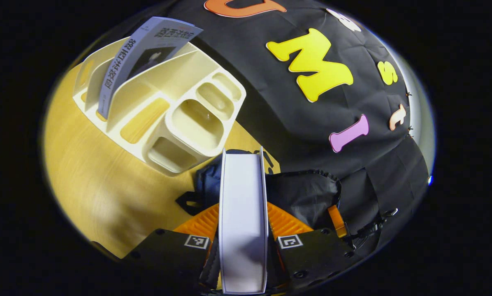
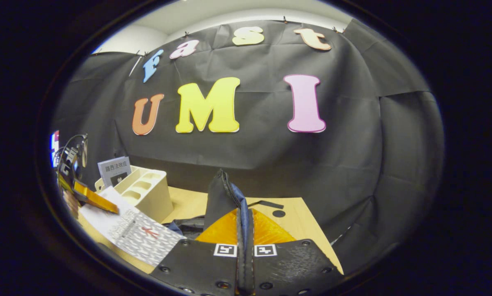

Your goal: Open the schoolbag, grab two books from the bookshelf and put them into the schoolbag.

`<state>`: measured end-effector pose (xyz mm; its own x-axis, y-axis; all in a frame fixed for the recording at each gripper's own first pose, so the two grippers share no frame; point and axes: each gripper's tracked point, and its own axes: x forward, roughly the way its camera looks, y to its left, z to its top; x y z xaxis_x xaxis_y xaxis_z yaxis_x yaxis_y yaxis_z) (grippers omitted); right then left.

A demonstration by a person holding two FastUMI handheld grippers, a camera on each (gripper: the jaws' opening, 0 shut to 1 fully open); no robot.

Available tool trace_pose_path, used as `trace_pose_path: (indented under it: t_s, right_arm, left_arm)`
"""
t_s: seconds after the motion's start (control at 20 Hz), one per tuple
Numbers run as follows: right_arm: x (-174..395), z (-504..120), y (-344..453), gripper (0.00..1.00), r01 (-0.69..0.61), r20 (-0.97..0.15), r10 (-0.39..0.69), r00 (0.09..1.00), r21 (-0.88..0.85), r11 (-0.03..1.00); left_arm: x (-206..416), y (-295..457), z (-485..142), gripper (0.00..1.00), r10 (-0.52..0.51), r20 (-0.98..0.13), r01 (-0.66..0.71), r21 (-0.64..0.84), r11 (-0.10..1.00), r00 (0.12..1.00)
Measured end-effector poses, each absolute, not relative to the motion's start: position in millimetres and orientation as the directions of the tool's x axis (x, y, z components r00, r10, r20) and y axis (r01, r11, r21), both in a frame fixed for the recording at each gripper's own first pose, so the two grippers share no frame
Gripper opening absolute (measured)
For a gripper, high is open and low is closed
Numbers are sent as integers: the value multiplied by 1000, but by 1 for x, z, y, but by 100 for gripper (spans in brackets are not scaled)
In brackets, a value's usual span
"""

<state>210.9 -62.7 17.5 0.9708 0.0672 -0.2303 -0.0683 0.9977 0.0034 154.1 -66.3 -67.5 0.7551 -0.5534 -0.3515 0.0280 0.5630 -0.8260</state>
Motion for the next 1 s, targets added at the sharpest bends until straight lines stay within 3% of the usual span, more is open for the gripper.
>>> trace_pose_path:
  t_s: [0.1, 0.2, 0.45, 0.5, 0.55, 0.75, 1.0]
  right_arm:
    - [212, 21, -63, 0, -73, -223, 69, 972, -11, 997]
    - [213, 25, -65, 0, -76, -215, 69, 974, -25, 997]
    - [213, 29, -72, 1, -83, -209, 75, 975, -28, 996]
    - [215, 27, -74, 1, -83, -212, 76, 974, -23, 996]
    - [215, 27, -76, 1, -85, -215, 79, 973, -18, 996]
    - [214, 29, -76, 0, -95, -210, 91, 974, -11, 995]
    - [212, 33, -72, 1, -110, -197, 106, 975, -11, 994]
  left_arm:
    - [168, -87, -73, 51, -566, -342, 24, -841, 540, 750]
    - [178, -101, -79, 47, -562, -347, 17, -840, 542, 751]
    - [200, -138, -79, 47, -577, -324, 25, -858, 514, 749]
    - [203, -144, -79, 51, -584, -318, 25, -865, 502, 747]
    - [207, -152, -78, 46, -593, -309, 28, -872, 489, 744]
    - [218, -177, -83, 47, -606, -297, 27, -884, 467, 738]
    - [220, -201, -114, 47, -600, -342, 50, -840, 540, 723]
